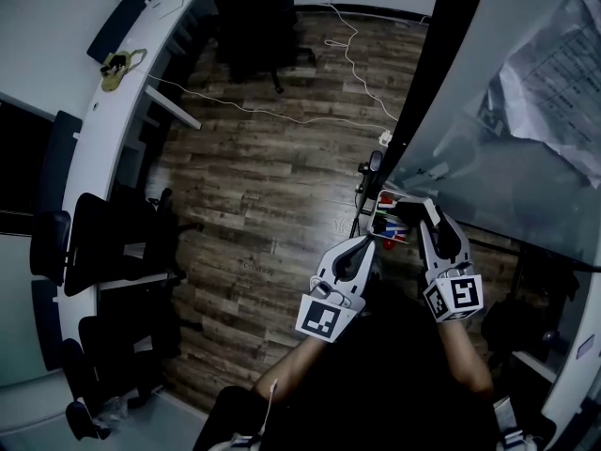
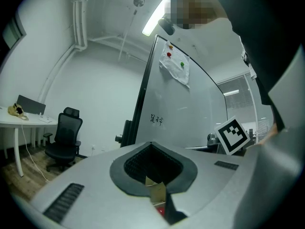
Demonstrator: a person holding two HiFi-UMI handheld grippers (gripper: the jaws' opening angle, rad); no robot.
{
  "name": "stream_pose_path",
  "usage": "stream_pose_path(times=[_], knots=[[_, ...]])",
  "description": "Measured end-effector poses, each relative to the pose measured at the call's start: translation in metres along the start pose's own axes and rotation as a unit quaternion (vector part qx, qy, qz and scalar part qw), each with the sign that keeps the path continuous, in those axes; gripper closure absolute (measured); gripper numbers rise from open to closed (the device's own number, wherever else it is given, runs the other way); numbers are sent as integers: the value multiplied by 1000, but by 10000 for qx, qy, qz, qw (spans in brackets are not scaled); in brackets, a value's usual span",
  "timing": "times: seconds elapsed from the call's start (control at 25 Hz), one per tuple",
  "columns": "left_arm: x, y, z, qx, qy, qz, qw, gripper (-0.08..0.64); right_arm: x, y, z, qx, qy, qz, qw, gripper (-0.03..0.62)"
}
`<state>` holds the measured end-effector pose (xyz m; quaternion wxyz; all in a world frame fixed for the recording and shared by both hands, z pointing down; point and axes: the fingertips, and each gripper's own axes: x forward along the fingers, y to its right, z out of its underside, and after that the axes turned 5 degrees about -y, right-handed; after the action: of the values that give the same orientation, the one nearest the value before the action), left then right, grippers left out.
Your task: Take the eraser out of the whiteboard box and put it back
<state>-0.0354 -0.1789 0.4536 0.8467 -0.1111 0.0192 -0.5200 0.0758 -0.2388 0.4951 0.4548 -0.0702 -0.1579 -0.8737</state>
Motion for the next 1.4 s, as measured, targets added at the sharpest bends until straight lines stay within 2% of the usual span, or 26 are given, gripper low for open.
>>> stream_pose_path(times=[0.44, 0.72, 1.08, 1.4], knots=[[13, -12, 3, -105, -35, -83, 9999, 554, 21, 1, 9, -23, -199, -105, 9997, 436], [13, -14, 7, -155, -62, -98, 9998, 554, 26, -10, 16, -501, -290, -272, 9980, 435], [13, -19, 7, -190, -62, -96, 9998, 554, 38, -20, 16, -641, -300, -359, 9968, 434], [16, -23, 6, -208, -54, -105, 9997, 554, 45, -26, 28, -835, -619, -434, 9936, 433]])
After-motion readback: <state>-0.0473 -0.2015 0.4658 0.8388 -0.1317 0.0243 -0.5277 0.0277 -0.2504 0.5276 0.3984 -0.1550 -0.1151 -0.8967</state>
